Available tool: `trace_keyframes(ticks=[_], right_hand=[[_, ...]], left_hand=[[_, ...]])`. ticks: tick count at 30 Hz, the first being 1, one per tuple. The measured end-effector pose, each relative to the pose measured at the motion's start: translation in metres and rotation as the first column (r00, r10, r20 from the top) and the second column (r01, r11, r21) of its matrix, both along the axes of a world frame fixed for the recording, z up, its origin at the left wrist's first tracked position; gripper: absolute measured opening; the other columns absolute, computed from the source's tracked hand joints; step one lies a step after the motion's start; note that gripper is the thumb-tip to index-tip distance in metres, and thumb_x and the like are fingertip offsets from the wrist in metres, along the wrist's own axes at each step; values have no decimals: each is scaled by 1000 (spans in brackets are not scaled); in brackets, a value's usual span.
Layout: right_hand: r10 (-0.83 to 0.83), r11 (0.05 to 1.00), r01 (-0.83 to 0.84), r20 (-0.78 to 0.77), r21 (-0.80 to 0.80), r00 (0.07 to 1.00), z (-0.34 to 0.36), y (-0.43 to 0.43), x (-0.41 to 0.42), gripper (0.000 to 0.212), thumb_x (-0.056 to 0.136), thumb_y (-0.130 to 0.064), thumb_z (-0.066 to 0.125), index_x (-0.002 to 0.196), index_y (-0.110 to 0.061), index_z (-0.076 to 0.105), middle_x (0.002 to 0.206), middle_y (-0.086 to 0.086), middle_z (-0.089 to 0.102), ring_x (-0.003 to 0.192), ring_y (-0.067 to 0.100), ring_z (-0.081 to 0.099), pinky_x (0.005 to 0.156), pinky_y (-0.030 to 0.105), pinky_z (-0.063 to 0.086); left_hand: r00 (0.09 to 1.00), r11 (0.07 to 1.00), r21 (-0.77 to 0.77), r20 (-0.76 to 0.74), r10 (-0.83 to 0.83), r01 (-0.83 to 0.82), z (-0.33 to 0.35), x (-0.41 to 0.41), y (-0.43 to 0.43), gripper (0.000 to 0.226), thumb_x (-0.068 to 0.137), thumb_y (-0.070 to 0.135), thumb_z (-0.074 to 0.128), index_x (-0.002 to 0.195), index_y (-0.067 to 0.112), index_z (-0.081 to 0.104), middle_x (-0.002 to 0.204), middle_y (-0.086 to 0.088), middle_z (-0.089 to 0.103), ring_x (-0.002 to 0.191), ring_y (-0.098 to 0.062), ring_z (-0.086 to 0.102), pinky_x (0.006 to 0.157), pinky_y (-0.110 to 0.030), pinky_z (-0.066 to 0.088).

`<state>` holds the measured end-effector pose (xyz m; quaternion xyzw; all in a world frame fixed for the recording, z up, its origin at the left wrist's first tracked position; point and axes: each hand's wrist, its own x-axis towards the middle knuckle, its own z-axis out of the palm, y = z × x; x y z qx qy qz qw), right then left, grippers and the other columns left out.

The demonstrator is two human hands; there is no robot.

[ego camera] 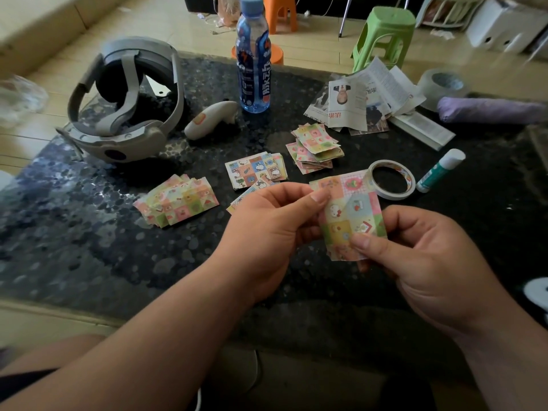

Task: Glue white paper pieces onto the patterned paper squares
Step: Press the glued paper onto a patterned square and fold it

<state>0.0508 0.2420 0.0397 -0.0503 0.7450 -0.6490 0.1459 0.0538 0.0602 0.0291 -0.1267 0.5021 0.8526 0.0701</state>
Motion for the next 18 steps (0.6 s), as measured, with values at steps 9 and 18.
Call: trace_keyframes(ticks=[9, 18], right_hand=[[55, 990, -39, -116, 134, 992, 5, 4, 2, 22, 71, -30, 72, 87, -15, 76, 85, 7, 78, 76, 26, 74, 72, 35, 63], [83, 988, -40, -291, 151, 953, 6, 6, 5, 15, 76, -28, 76, 90, -23, 75, 95, -2, 77, 88, 15, 75, 77, 29, 61]], left_hand=[[993, 996, 48, -92, 75, -71, 6, -1, -7, 25, 63, 5, 76, 86, 6, 69, 77, -10, 72, 72, -20, 68, 69, -29, 58], [963, 958, -280, -270, -12, -66, 17, 4, -15, 32, 61, 4, 83, 90, 10, 71, 72, -5, 73, 72, -19, 72, 78, -33, 62]])
